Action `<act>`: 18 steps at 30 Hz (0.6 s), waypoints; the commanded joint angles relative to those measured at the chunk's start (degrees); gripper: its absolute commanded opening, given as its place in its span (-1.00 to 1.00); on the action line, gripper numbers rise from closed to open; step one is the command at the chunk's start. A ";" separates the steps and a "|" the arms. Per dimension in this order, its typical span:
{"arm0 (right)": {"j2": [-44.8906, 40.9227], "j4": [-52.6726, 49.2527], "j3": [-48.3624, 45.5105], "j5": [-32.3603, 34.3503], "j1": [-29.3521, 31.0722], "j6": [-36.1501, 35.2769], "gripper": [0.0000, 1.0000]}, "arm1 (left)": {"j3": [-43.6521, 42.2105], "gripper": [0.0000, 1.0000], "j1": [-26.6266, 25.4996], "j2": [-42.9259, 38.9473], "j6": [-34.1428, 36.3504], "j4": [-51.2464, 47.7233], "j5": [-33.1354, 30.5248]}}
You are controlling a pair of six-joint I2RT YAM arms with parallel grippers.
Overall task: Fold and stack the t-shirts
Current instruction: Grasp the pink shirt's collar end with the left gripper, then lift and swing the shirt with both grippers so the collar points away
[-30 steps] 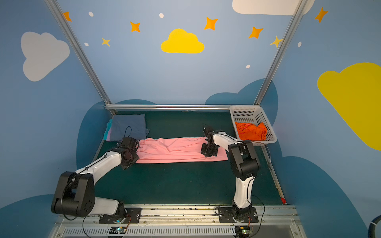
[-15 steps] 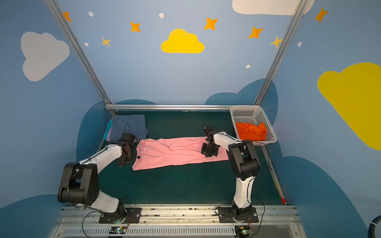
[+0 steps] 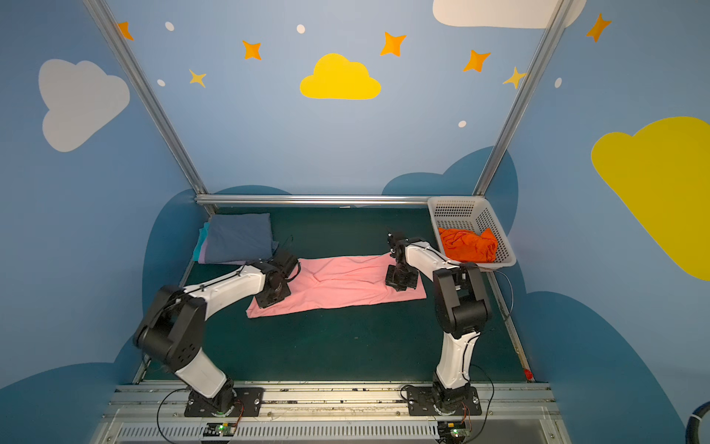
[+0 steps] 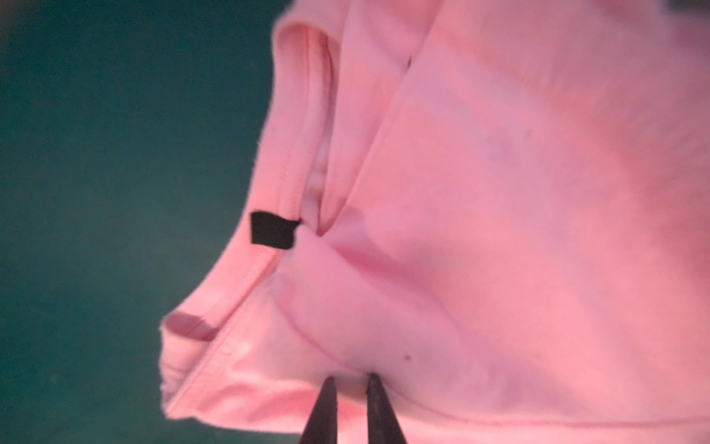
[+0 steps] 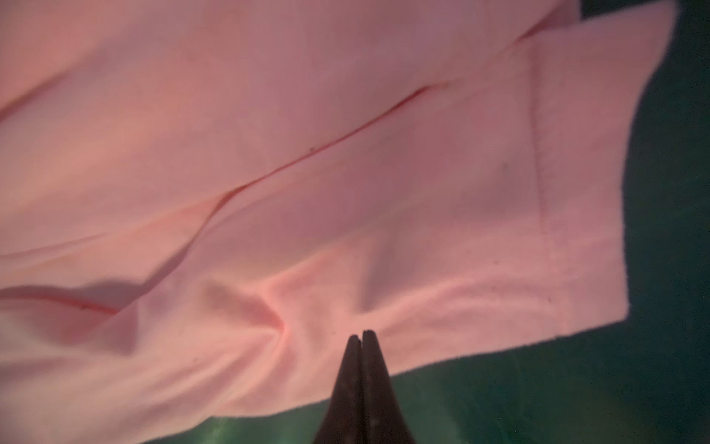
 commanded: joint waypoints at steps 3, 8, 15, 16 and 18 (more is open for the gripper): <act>2.88 -1.61 -1.27 1.58 0.78 0.48 -0.95 | 5.95 -0.64 -1.44 7.41 0.20 0.50 0.33; -3.41 -0.74 -10.62 4.10 4.50 2.03 -0.94 | 15.50 -0.65 -1.61 17.41 3.66 -0.38 0.39; -17.43 4.23 -28.11 2.54 22.20 10.12 -0.95 | 32.31 -0.60 -5.93 29.45 7.24 -0.86 4.91; -18.83 5.10 -29.99 2.46 25.79 12.46 -0.96 | 36.23 -0.59 -7.13 31.44 7.85 -2.11 5.08; -20.58 7.36 -32.22 2.07 32.08 16.23 -0.96 | 43.88 -0.58 -9.14 35.93 9.49 -4.78 5.63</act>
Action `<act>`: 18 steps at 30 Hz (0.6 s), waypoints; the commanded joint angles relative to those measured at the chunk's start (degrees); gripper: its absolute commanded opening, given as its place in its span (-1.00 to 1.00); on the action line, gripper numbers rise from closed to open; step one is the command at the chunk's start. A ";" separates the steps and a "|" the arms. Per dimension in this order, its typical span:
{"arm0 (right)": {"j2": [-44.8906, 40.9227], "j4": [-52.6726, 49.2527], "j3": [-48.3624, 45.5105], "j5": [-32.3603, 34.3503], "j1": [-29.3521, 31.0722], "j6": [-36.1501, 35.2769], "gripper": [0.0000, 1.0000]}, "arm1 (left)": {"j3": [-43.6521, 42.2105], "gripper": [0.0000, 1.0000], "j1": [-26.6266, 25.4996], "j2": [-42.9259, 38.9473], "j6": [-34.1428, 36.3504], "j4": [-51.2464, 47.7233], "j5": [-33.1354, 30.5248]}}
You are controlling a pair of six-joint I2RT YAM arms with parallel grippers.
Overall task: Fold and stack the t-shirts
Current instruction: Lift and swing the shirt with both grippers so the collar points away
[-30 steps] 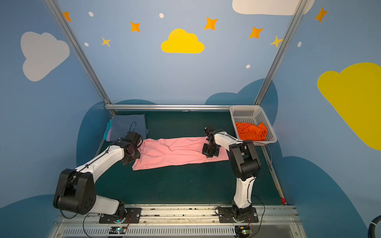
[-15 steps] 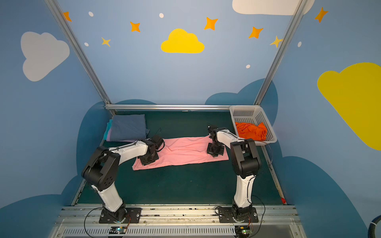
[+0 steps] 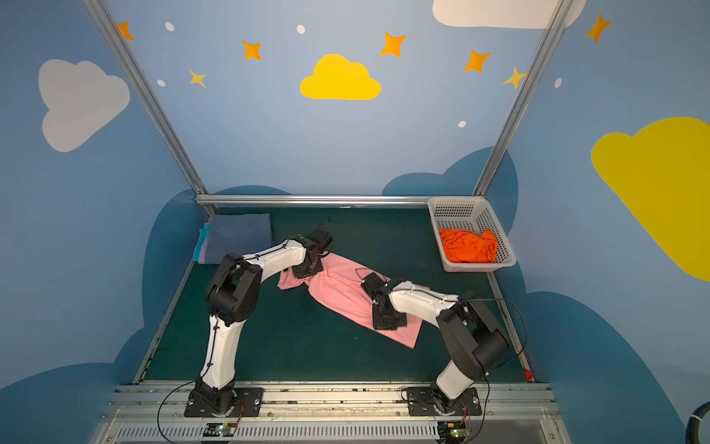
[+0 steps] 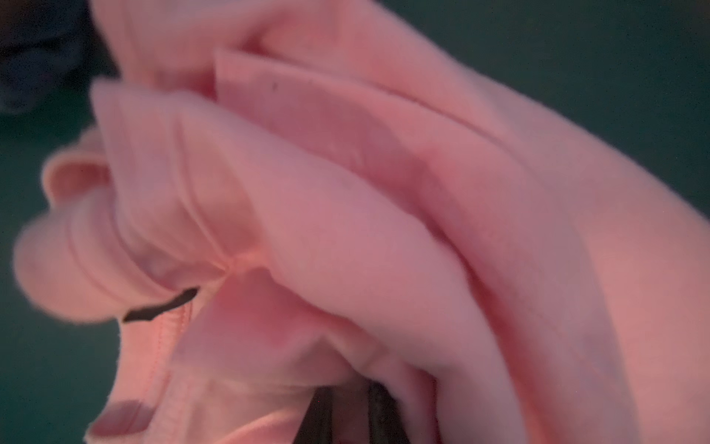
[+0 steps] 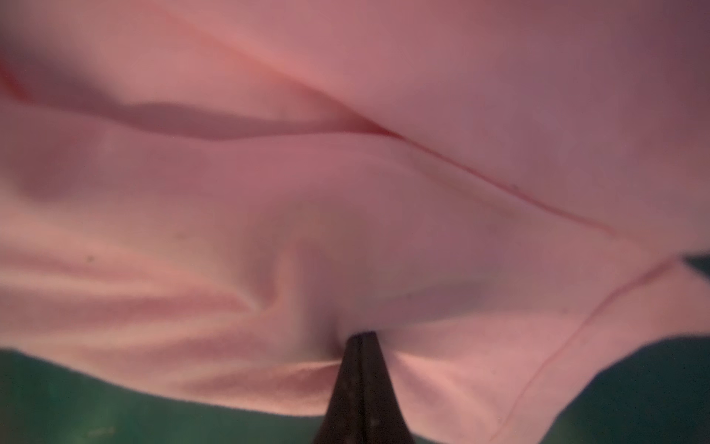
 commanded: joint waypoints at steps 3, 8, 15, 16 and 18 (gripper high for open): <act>0.98 4.82 -3.80 -3.01 14.13 9.27 -0.96 | 17.95 -0.56 -5.74 13.58 5.54 -6.79 6.90; 11.23 5.24 10.22 -3.06 21.25 4.07 -0.97 | 36.80 -0.54 -6.15 23.67 7.34 -13.07 9.88; 22.43 8.00 27.84 -9.87 22.98 -4.54 -0.98 | 47.75 -0.50 0.05 28.31 9.17 -19.00 6.05; 23.12 8.27 29.55 -10.52 22.97 -5.13 -0.98 | 47.71 -0.49 1.66 27.83 9.81 -19.19 5.26; 23.85 8.13 31.90 -11.37 22.77 -6.09 -0.98 | 47.78 -0.47 4.52 26.47 10.83 -19.73 4.41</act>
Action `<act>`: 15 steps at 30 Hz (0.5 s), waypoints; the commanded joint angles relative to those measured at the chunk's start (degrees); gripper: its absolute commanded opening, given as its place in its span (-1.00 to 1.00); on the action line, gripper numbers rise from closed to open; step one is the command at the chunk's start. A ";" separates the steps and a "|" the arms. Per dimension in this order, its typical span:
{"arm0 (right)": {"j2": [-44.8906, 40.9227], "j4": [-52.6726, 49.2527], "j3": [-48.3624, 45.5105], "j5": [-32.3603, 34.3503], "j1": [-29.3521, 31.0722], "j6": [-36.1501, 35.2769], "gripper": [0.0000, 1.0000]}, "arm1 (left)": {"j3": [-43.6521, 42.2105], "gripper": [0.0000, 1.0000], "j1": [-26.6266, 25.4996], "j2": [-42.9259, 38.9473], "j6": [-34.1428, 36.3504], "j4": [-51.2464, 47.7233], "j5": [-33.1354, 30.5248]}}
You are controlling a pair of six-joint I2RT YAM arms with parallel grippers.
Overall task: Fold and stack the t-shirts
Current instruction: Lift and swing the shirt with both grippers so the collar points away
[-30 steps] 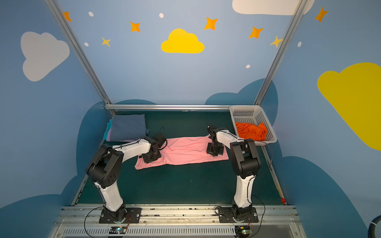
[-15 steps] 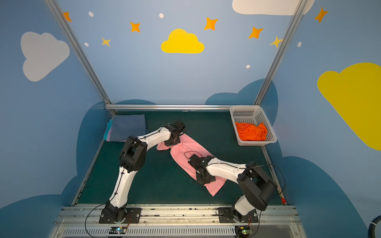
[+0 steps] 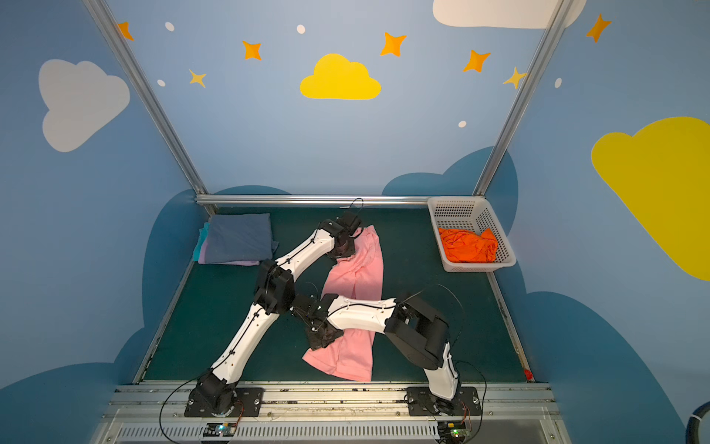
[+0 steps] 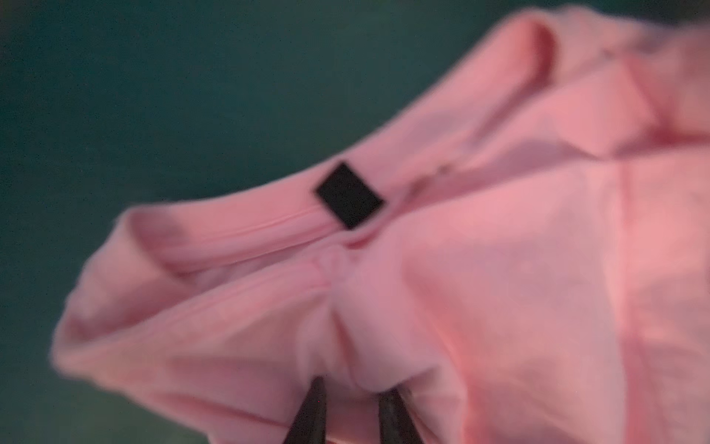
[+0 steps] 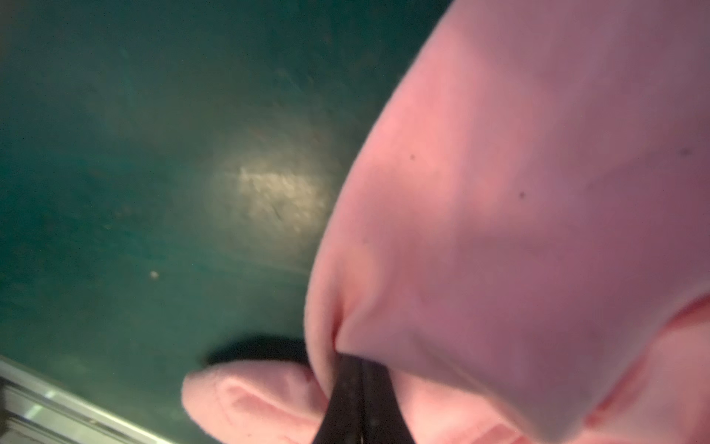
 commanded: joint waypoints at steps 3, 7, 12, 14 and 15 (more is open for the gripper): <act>-0.28 2.01 3.97 -3.35 -0.86 -3.96 -0.99 | 0.08 -0.42 8.36 -3.19 4.39 -6.94 -2.86; -8.88 1.34 -1.43 -2.58 -4.78 -3.23 -0.98 | -0.24 -0.19 9.97 -9.92 6.43 -8.05 -5.09; -25.40 1.24 -11.27 -3.28 -16.11 -2.34 -0.90 | -13.54 0.16 6.90 -23.96 6.65 -3.57 -5.41; -29.78 2.73 -13.60 -4.03 -21.54 -3.89 -0.78 | -22.92 0.21 4.48 -30.31 6.10 0.78 -6.01; -31.35 4.33 -14.73 -3.20 -23.89 -3.33 -0.75 | -28.07 0.22 3.20 -33.46 5.42 2.67 -6.03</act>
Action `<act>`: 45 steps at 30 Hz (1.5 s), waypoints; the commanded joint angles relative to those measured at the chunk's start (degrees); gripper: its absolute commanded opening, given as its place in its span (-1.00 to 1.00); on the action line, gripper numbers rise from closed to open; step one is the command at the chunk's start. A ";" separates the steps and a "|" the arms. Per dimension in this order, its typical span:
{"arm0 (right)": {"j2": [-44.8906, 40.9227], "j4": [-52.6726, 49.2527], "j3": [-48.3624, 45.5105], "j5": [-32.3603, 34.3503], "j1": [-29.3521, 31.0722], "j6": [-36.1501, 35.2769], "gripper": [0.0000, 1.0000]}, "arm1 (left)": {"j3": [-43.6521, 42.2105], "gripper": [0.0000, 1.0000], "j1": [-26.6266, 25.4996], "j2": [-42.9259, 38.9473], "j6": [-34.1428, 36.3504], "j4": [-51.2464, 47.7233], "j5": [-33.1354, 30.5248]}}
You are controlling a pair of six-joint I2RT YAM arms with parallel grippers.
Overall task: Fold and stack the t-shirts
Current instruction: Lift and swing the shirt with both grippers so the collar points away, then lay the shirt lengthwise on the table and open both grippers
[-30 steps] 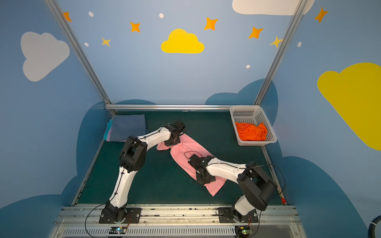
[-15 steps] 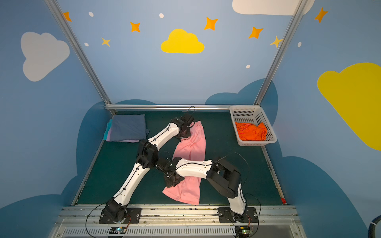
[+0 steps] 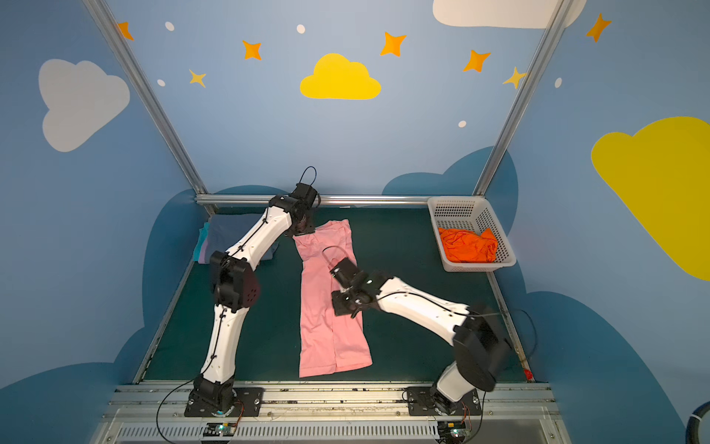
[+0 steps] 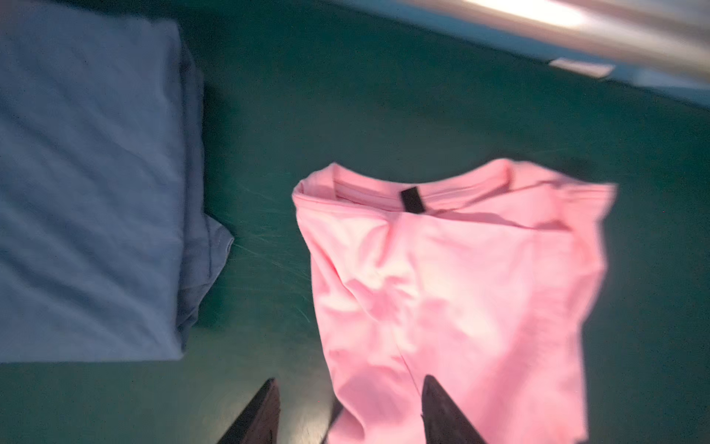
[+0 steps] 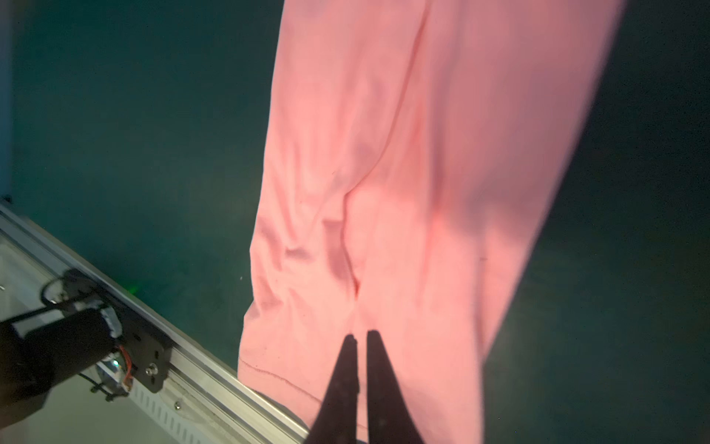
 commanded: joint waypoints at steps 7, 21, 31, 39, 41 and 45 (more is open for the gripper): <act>-0.69 16.19 -3.91 -6.50 -15.99 -1.48 -0.65 | -34.67 0.24 -7.63 -18.83 -6.81 13.20 2.94; 37.34 5.79 31.24 -27.77 -23.63 1.56 -0.51 | -51.98 0.19 -7.98 -21.31 -12.28 18.91 8.20; 50.66 0.28 46.00 -28.06 -22.88 1.62 -0.25 | -57.22 0.19 -8.11 -20.87 -13.45 20.66 10.33; 55.26 -1.24 50.54 -26.52 -23.18 2.10 -0.19 | -61.38 0.18 -8.44 -21.47 -14.43 22.14 11.34; 56.52 -1.41 51.85 -26.99 -23.08 2.23 -0.20 | -62.59 0.18 -8.42 -22.05 -14.75 22.50 11.36; 58.28 -0.83 53.60 -27.85 -22.96 2.80 -0.29 | -64.47 0.18 -8.42 -23.01 -15.28 22.73 11.45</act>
